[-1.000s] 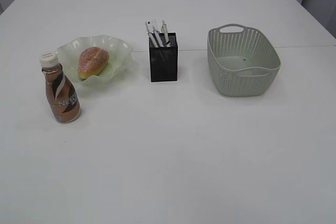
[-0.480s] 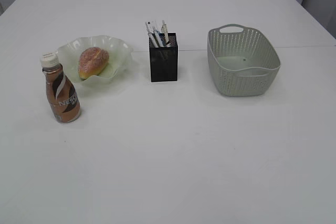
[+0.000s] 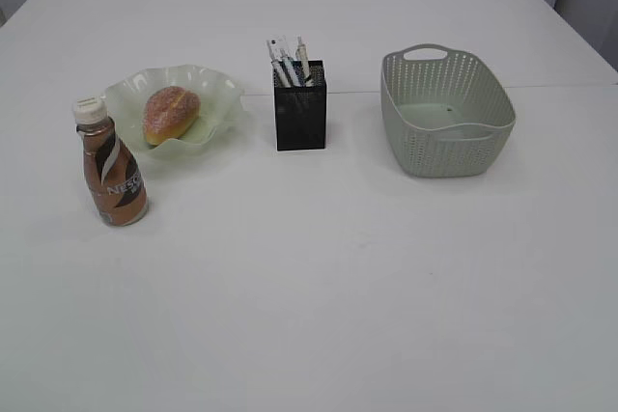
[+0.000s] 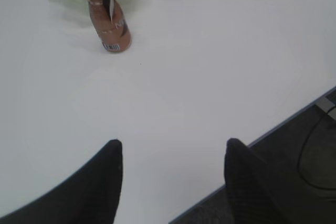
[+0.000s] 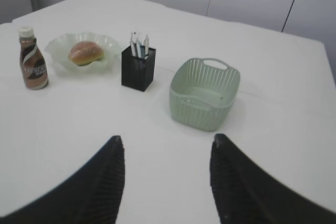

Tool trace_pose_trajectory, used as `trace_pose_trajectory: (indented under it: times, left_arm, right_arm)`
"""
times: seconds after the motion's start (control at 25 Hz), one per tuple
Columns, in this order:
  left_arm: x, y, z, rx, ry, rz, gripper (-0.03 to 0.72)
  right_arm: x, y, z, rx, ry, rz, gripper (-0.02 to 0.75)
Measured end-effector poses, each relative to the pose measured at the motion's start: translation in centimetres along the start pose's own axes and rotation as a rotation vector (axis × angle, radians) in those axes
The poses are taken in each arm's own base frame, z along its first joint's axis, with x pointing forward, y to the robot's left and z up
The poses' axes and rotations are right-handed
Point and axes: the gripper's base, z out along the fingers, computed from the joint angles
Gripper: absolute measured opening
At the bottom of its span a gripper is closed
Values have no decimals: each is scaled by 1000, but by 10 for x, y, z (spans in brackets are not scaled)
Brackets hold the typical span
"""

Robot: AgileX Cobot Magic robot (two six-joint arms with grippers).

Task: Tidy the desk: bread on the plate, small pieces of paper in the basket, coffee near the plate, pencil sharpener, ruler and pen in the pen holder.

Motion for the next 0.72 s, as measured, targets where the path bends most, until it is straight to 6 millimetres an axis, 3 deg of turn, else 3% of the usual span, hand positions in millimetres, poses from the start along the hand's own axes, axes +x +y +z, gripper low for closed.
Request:
trace_pose_trajectory:
  times: [0.32, 0.72]
  left_arm:
    - [0, 2, 8, -19, -33, -15, 439]
    - [-1, 3, 8, -22, -37, -19, 430]
  right_arm:
    - [50, 11, 14, -51, 141, 61, 417]
    - [72, 15, 27, -63, 276, 64, 417]
